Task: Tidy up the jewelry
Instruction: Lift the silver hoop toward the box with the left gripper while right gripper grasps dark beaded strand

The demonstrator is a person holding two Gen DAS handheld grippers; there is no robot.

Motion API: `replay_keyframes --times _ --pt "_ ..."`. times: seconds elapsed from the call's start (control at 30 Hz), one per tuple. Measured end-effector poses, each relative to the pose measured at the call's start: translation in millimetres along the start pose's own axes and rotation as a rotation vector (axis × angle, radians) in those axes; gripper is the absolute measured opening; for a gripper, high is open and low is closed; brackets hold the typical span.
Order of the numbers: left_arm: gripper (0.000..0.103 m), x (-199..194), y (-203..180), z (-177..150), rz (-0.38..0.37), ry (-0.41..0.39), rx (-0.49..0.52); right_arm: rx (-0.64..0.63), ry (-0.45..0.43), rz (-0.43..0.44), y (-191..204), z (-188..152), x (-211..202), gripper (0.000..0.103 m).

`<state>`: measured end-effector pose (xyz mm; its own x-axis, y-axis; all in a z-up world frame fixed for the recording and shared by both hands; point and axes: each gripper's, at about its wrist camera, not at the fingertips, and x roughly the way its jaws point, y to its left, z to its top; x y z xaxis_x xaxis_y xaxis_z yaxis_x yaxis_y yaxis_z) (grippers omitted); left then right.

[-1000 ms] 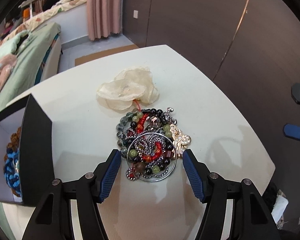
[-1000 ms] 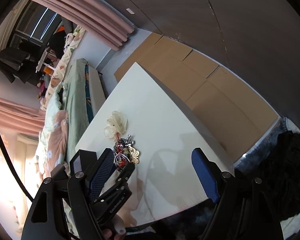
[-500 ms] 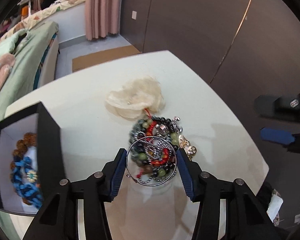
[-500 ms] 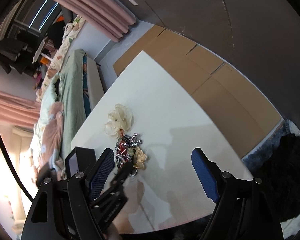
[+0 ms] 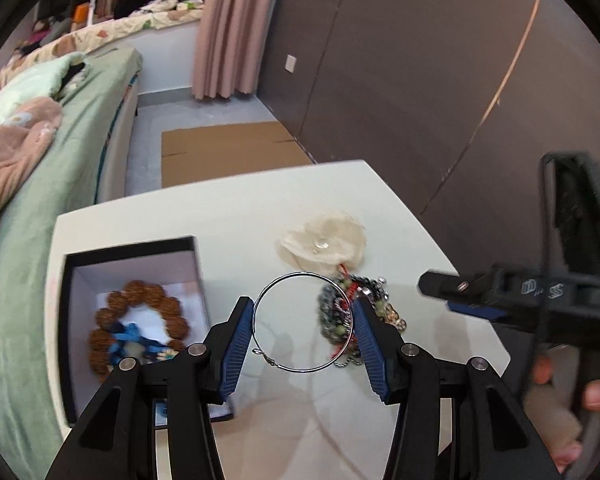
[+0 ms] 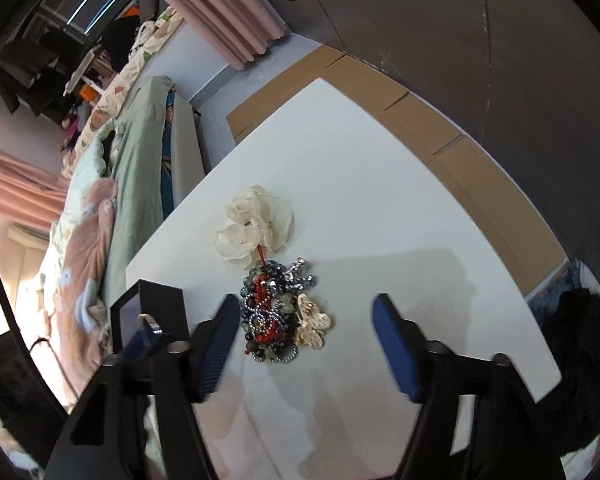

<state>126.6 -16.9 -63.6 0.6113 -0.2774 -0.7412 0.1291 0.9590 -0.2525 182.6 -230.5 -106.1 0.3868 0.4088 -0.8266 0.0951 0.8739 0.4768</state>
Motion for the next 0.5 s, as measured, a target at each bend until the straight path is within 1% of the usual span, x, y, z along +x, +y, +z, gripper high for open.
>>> replay_keyframes --times 0.03,0.07,0.13,0.2,0.37,0.43,0.5 --pt "0.052 -4.0 5.2 1.5 0.0 -0.007 -0.011 -0.006 0.007 0.0 3.0 0.1 4.8 0.048" --pt "0.052 -4.8 7.9 3.0 0.0 -0.011 -0.02 -0.011 0.016 0.0 5.4 -0.1 9.6 0.044" --pt "0.052 -9.4 15.2 4.3 0.002 -0.021 -0.037 -0.025 0.033 -0.005 10.9 0.0 19.5 0.033" --pt "0.052 -13.5 22.6 6.8 0.002 -0.03 -0.052 -0.038 0.041 -0.017 16.5 0.4 26.2 0.029" --pt "0.052 -25.7 38.6 9.4 0.003 -0.047 -0.088 -0.068 0.033 -0.057 27.4 3.1 37.9 0.028" --pt "0.052 -30.6 44.6 9.8 0.0 -0.051 -0.106 -0.077 0.04 -0.08 29.9 4.0 44.0 0.022" --pt "0.052 -35.2 48.4 9.9 -0.003 -0.056 -0.119 -0.076 0.051 -0.095 29.9 3.1 49.3 0.02"
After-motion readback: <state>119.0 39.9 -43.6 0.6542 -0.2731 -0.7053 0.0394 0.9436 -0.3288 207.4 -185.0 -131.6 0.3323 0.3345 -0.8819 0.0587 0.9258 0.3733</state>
